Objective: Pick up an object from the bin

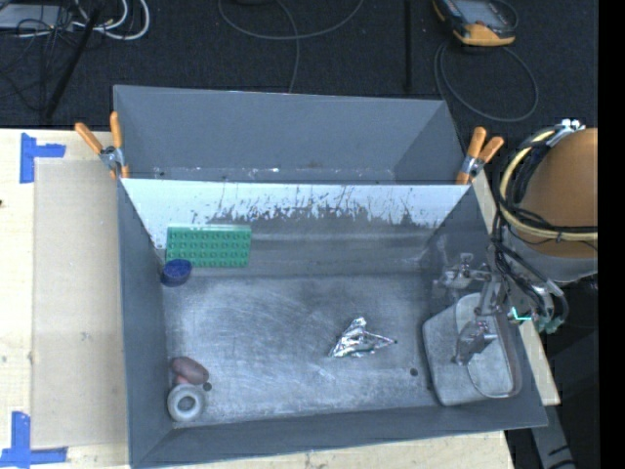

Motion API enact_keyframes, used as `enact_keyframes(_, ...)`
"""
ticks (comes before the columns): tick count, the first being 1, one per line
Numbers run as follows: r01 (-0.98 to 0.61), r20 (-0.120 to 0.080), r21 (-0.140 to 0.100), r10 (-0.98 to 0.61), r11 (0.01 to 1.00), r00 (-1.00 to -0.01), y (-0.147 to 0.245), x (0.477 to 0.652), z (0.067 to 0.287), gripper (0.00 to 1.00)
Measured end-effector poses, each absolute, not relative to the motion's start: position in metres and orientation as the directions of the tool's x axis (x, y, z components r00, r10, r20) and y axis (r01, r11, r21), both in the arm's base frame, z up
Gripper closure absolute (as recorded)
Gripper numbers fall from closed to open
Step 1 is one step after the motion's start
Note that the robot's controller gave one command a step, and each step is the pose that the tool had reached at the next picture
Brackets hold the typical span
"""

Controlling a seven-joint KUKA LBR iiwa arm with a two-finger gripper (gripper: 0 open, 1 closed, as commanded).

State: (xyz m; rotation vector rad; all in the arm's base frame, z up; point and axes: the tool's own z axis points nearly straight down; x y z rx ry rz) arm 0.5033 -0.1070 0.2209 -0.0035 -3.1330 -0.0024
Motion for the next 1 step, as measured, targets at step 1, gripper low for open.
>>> enact_keyframes(1,-0.204,-0.001,0.001,-0.204,0.979,-0.979,-0.0764,0.5011,0.0688,0.00)
